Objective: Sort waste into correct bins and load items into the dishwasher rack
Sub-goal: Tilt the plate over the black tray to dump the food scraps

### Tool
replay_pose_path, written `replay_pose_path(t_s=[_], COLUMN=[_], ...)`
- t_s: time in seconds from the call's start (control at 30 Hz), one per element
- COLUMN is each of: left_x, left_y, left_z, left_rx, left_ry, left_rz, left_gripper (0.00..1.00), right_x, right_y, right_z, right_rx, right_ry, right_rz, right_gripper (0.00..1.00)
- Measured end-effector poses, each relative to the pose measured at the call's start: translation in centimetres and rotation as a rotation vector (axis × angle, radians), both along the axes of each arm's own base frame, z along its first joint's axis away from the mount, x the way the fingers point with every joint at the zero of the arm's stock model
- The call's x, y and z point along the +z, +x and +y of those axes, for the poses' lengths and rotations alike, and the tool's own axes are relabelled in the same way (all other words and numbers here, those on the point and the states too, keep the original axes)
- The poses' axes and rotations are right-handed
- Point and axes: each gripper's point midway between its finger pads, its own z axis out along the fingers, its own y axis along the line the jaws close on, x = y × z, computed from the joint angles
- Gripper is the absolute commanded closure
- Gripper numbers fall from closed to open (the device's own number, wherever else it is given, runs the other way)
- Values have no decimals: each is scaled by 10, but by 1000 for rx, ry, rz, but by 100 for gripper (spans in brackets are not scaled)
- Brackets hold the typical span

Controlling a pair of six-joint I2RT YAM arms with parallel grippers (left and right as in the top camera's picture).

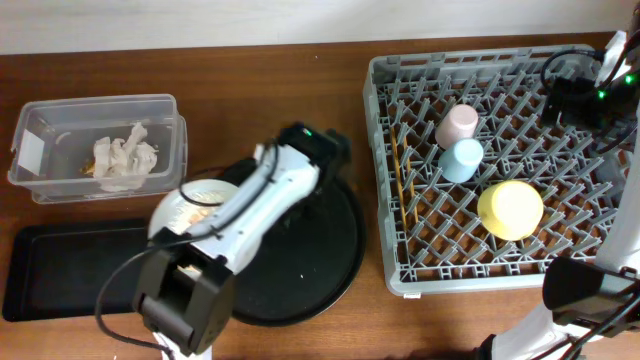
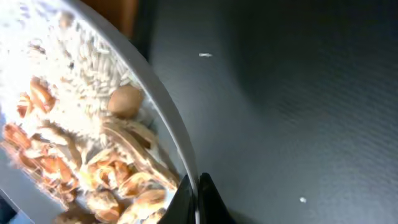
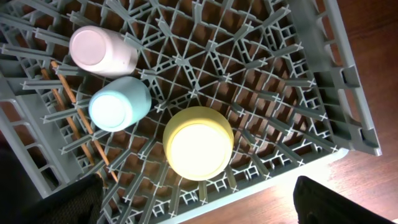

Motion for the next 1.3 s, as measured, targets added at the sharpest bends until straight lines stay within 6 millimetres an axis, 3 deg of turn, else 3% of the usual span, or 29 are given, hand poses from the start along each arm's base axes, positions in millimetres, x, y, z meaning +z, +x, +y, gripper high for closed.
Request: replay_pose_path(t_s=[0.13, 0.17, 0.23, 0.33, 0.57, 0.73, 1.0, 1.3], left_x=[27, 32, 30, 22, 14, 21, 41, 70], left_y=[38, 47, 63, 83, 74, 70, 76, 52], left_z=[59, 86, 126, 166, 261, 293, 283, 314], left_rx=[191, 267, 364, 427, 625, 707, 648, 686], left_ry=[-12, -22, -70, -188, -544, -748, -1017, -1248], left_rz=[-73, -90, -119, -162, -226, -335, -416, -581], left_gripper=[99, 99, 99, 99, 99, 99, 99, 99], right_x=[0, 0, 0, 0, 0, 0, 0, 0], right_y=[0, 0, 0, 0, 0, 0, 0, 0], right_z=[0, 0, 0, 0, 0, 0, 0, 0], right_rx=[0, 0, 0, 0, 0, 0, 0, 0], right_ry=[0, 0, 0, 0, 0, 0, 0, 0], right_rz=[0, 0, 0, 0, 0, 0, 0, 0], right_gripper=[2, 2, 2, 2, 2, 2, 2, 2])
